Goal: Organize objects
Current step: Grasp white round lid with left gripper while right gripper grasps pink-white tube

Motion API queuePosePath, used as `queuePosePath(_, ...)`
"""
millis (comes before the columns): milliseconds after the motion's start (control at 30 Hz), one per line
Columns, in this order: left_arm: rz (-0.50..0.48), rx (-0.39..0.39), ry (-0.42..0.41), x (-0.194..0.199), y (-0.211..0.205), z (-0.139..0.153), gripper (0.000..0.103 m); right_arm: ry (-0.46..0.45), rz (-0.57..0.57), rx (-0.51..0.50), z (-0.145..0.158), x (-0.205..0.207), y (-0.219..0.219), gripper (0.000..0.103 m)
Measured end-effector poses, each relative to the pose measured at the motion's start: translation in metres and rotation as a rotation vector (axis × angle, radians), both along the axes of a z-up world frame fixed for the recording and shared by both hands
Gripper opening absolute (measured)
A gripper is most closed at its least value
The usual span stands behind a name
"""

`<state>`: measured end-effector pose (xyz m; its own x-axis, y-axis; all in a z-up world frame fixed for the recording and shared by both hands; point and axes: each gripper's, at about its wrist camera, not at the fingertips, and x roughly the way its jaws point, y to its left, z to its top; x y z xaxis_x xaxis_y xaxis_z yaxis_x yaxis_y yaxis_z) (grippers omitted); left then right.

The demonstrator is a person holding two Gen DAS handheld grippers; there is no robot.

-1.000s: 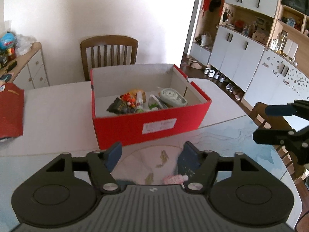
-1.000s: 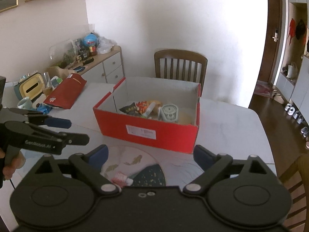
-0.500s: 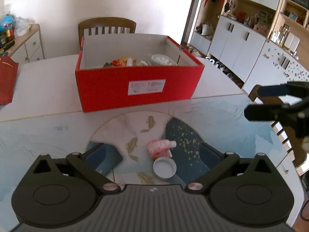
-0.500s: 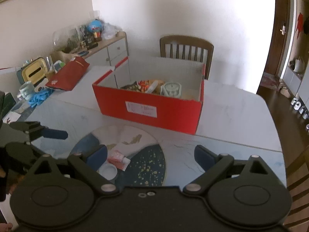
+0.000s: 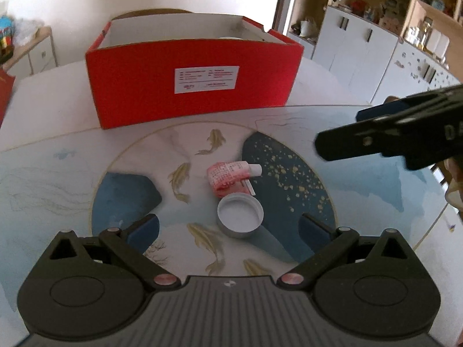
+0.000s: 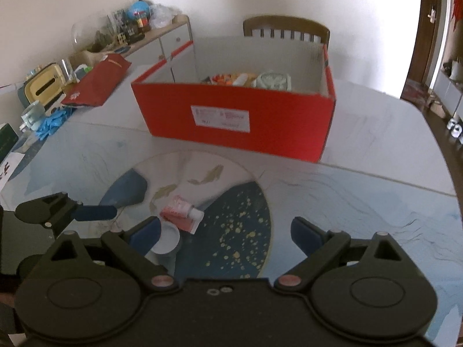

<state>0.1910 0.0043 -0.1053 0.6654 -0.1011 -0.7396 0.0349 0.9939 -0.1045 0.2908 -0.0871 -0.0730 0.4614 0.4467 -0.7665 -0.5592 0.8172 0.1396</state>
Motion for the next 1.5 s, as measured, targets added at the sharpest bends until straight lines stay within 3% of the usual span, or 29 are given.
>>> queuePosePath(467, -0.011, 0.058, -0.038, 0.003, -0.014, -0.022, 0.103, 0.089, 0.046, -0.044, -0.025, 0.021, 0.048, 0.095)
queuePosePath(867, 0.000, 0.123, -0.063, 0.002, -0.026, -0.030, 0.102, 0.176, 0.035, -0.063, -0.038, 0.034, 0.075, 0.082)
queuePosePath(1000, -0.007, 0.114, -0.068, 0.002, -0.028, -0.030, 0.099, 0.177, 0.045, -0.076, -0.039, 0.033, 0.081, 0.073)
queuePosePath(1100, -0.013, 0.111, -0.080, 0.001, -0.029, -0.029, 0.093, 0.183, 0.044, -0.075, -0.039, 0.033, 0.083, 0.066)
queuePosePath(1267, -0.012, 0.109, -0.092, 0.001, -0.028, -0.027, 0.073, 0.187, 0.045, -0.077, -0.039, 0.033, 0.085, 0.052)
queuePosePath(1400, -0.010, 0.111, -0.091, 0.001, -0.027, -0.025, 0.061, 0.180, 0.041, -0.077, -0.038, 0.032, 0.086, 0.050)
queuePosePath(1500, -0.009, 0.112, -0.090, 0.001, -0.025, -0.024, 0.046, 0.172, 0.032, -0.072, -0.036, 0.031, 0.085, 0.050)
